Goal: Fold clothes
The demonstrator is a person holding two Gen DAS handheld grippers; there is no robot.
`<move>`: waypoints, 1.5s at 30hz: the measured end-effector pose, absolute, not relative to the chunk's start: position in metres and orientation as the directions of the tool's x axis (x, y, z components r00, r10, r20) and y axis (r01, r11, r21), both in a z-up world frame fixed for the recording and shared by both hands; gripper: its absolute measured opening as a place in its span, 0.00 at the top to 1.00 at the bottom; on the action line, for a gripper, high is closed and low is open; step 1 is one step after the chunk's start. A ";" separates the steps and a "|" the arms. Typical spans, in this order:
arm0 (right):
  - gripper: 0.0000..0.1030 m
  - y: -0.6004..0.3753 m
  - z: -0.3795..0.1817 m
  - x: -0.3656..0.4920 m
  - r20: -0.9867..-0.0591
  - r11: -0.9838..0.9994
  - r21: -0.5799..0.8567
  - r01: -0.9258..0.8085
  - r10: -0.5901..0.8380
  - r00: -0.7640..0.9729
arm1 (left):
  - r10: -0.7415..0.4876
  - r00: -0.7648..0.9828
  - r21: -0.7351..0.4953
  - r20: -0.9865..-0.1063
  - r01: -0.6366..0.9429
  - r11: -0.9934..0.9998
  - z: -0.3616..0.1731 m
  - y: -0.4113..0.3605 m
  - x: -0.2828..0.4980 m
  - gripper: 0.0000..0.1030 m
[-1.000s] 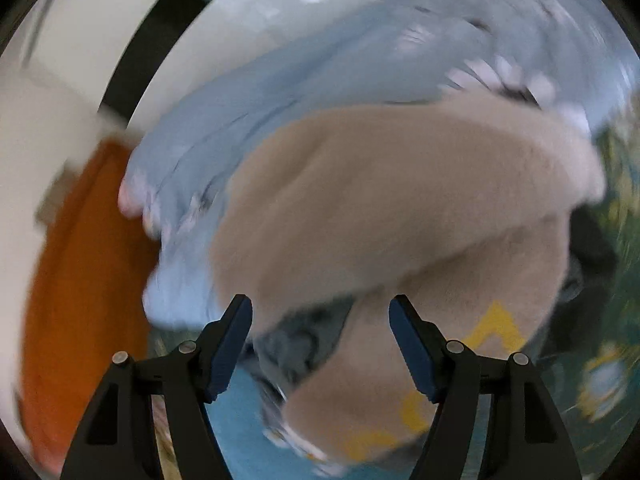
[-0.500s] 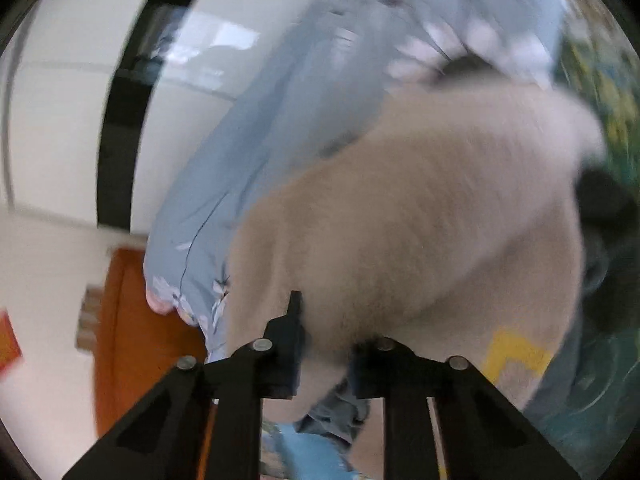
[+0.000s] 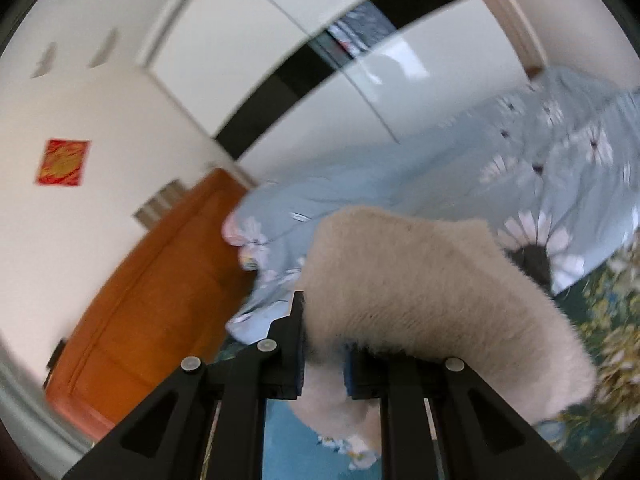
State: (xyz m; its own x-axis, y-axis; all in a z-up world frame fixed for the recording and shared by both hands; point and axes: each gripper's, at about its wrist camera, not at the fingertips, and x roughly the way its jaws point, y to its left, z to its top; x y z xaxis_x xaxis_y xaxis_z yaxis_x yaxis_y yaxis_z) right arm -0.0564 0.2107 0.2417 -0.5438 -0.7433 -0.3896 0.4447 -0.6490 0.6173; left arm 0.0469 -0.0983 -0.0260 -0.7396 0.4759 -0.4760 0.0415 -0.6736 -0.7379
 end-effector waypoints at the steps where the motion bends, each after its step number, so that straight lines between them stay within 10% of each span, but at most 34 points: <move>1: 0.86 0.225 0.253 -0.047 -0.380 -0.649 0.605 0.461 -0.744 -0.549 | 0.478 -0.740 -0.729 -0.473 0.023 -0.684 -0.019 -0.097 0.050 0.00; 17: 0.86 0.253 0.315 0.072 -0.465 -0.619 0.308 0.722 -0.760 -0.453 | 0.456 -0.787 -0.628 -0.415 -0.115 -0.770 0.066 -0.088 0.106 0.00; 26: 0.86 0.234 0.312 0.105 -0.319 -0.339 0.317 0.886 -0.918 -0.237 | 0.330 -0.883 -0.442 -0.334 -0.163 -0.882 0.165 -0.134 0.154 0.00; 31: 0.86 0.253 0.251 0.088 -0.358 -0.358 0.370 0.857 -0.906 -0.224 | 0.348 -0.862 -0.331 -0.368 -0.228 -0.916 0.174 -0.123 0.160 0.00; 40: 0.86 0.293 0.015 0.018 -0.830 -0.752 0.324 0.574 -0.517 -0.208 | 0.392 -0.689 -0.400 -0.610 -0.159 -0.902 0.091 -0.090 0.097 0.00; 45: 0.85 0.363 -0.039 0.004 -0.810 -0.795 0.495 0.350 -0.568 -0.144 | 0.397 -0.606 -0.420 -0.689 -0.112 -0.900 0.048 -0.067 0.058 0.00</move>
State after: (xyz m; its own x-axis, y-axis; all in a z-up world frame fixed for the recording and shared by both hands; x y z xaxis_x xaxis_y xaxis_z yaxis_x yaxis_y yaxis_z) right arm 0.0042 0.3625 -0.0389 -0.1442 -0.5678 -0.8104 0.3501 -0.7953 0.4949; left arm 0.0577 -0.0668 0.0476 -0.6059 0.3970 -0.6894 -0.1116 -0.9005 -0.4204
